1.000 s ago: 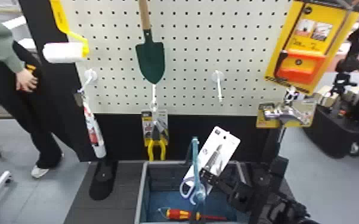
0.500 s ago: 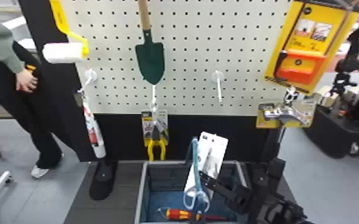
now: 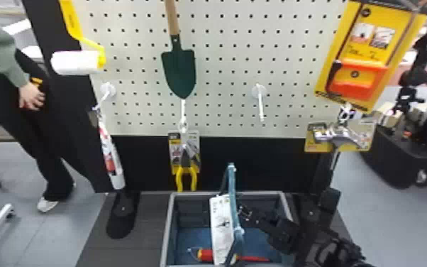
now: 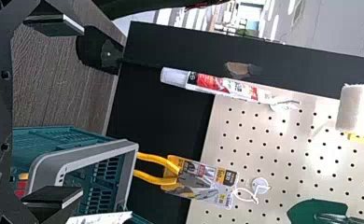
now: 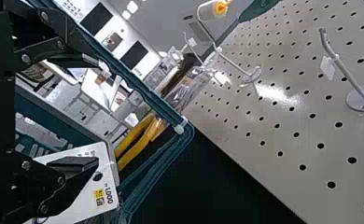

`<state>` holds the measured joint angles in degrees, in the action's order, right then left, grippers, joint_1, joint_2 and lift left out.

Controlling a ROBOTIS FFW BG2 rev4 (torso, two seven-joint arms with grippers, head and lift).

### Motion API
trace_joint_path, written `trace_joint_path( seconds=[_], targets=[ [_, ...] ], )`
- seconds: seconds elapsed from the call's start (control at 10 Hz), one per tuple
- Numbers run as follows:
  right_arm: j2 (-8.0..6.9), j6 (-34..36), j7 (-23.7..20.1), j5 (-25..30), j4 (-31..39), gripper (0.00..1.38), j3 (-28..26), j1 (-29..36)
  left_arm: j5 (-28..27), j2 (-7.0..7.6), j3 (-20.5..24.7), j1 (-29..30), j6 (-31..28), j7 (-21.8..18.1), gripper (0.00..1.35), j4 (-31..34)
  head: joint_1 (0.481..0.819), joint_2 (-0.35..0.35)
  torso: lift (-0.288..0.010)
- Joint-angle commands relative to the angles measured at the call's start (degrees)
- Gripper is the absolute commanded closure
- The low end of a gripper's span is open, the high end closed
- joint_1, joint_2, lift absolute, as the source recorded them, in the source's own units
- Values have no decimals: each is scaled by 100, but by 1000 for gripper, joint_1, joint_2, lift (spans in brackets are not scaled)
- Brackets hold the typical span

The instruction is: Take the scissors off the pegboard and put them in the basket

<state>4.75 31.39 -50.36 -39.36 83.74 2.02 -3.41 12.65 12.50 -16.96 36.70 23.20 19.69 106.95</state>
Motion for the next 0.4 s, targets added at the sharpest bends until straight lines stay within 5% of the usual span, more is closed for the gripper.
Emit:
trace_joint_path(
  seconds=[0.0, 0.3],
  targets=[
    [0, -11, 0, -10, -14, 510, 0, 0, 0, -2, 0, 0, -9, 0, 101, 0, 549, 0, -100],
    [9, -28, 0, -27, -28, 510, 0, 0, 0, -2, 0, 0, -9, 0, 101, -14, 549, 0, -100]
  ],
)
